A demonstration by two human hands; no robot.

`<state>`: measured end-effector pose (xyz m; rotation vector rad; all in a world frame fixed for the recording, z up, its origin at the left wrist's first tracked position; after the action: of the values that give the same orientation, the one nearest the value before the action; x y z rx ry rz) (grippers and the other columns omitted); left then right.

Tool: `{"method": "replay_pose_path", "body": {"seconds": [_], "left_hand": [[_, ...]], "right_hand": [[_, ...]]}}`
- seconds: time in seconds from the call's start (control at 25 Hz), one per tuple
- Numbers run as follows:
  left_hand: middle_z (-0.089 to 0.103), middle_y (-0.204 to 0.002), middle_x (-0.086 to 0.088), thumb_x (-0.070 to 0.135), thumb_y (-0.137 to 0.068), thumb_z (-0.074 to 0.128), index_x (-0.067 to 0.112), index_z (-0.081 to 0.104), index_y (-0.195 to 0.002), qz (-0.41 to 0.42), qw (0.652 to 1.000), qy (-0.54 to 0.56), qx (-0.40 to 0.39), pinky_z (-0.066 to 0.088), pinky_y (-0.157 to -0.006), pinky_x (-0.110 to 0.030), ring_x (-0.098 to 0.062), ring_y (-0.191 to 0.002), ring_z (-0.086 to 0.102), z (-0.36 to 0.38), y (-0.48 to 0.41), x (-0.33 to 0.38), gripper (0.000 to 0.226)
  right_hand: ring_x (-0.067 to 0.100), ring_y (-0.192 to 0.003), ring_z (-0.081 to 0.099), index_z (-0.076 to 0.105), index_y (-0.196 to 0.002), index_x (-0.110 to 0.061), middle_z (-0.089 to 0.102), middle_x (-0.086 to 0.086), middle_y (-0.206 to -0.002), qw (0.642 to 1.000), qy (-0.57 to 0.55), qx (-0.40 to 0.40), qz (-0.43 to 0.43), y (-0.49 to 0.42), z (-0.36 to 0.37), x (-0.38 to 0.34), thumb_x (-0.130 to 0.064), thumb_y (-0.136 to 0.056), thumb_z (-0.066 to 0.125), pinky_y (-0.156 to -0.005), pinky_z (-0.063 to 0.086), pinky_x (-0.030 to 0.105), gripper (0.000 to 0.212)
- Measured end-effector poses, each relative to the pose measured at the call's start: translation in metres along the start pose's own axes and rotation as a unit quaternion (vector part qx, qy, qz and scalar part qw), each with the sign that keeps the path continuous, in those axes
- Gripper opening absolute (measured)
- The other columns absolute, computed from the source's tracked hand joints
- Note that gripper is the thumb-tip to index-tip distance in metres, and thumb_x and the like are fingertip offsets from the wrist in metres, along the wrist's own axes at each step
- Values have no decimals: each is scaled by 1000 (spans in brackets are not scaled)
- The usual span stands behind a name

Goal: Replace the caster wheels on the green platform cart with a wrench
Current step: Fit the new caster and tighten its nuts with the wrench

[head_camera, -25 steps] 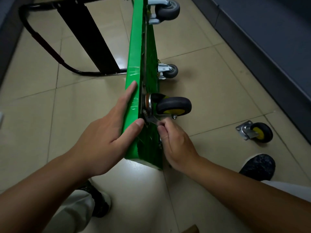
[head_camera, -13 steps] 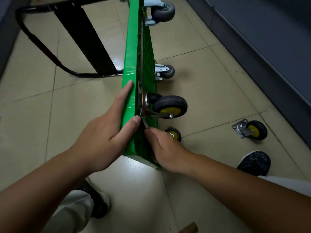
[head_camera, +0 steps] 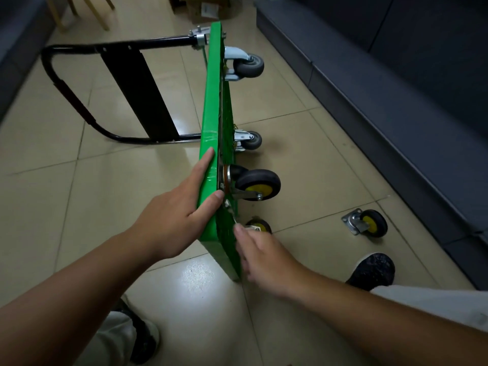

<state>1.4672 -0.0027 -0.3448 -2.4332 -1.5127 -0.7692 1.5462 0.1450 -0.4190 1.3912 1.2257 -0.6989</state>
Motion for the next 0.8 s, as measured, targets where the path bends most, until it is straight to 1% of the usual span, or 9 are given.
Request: {"method": "replay_pose_path", "body": {"seconds": [0.04, 0.12, 0.2, 0.28, 0.4, 0.48, 0.56, 0.68, 0.8], "left_hand": [[46, -153, 3, 68, -88, 22, 61, -18, -148, 2, 1000, 5, -1, 41, -74, -33, -15, -89, 58, 0, 0, -1, 72], [44, -155, 5, 68, -89, 22, 63, -19, -147, 4, 1000, 16, 2, 43, -76, -34, -16, -93, 59, 1, 0, -2, 71], [41, -156, 9, 66, -90, 24, 62, -17, -148, 2, 1000, 16, 8, 42, -77, -33, -16, -95, 59, 1, -1, -1, 71], [39, -156, 12, 64, -90, 25, 62, -15, -149, 3, 1000, 10, 15, 43, -74, -33, -15, -92, 60, 2, -2, 0, 71], [44, -142, 18, 65, -91, 26, 64, -13, -148, 9, 999, 23, 23, 44, -71, -24, -12, -87, 61, 4, -1, 0, 70], [42, -135, 23, 69, -88, 25, 65, -12, -148, 9, 999, 30, 25, 43, -72, -20, -8, -86, 59, 3, -1, 0, 70], [42, -132, 24, 71, -86, 23, 65, -11, -148, 8, 999, 31, 24, 43, -72, -20, -3, -84, 58, 1, -1, 1, 71], [44, -130, 23, 70, -86, 23, 65, -11, -148, 12, 999, 32, 23, 45, -71, -23, 0, -84, 60, 1, 0, 2, 71], [46, -129, 21, 71, -86, 22, 65, -11, -148, 17, 999, 31, 26, 46, -69, -28, 0, -84, 60, 1, 0, 4, 71]], "right_hand": [[22, -59, 48, 45, -76, -18, 46, 1, -64, 995, 83, 32, -36, 1, -6, 12, -54, -105, 29, -61, 46, 49, 48], [19, -64, 50, 45, -83, -21, 49, -2, -68, 984, 159, 68, -50, -9, -21, 32, -52, -104, 29, -63, 44, 47, 41], [17, -62, 48, 44, -85, -22, 47, -4, -67, 978, 172, 98, -64, -28, -34, 37, -54, -102, 30, -60, 41, 42, 39], [15, -62, 50, 49, -90, -23, 50, -6, -68, 973, 186, 92, -101, -45, -36, 35, -53, -102, 32, -59, 41, 41, 37], [20, -62, 54, 50, -95, -20, 54, -3, -69, 962, 217, 76, -148, -61, -27, 31, -45, -105, 34, -58, 43, 42, 32], [22, -61, 54, 50, -95, -19, 56, 1, -69, 960, 215, 67, -163, -68, -22, 31, -43, -106, 32, -57, 45, 44, 32], [22, -61, 53, 49, -95, -18, 55, 2, -70, 969, 173, 55, -167, -72, -16, 36, -44, -106, 31, -56, 45, 47, 34], [25, -64, 54, 50, -95, -15, 55, 6, -73, 979, 103, 65, -166, -71, -16, 39, -47, -105, 30, -58, 45, 50, 39], [24, -65, 54, 52, -99, -15, 55, 7, -73, 980, 89, 65, -163, -72, -16, 29, -48, -106, 29, -59, 46, 49, 41]]}}
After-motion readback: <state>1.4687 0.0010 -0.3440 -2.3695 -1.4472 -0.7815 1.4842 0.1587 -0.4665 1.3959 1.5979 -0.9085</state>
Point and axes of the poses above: each hand's wrist, its own y-axis away from the middle knuckle, its own z-axis out of the palm, x = y × z, the point moved 4 cm from there along -y, towards the middle knuckle
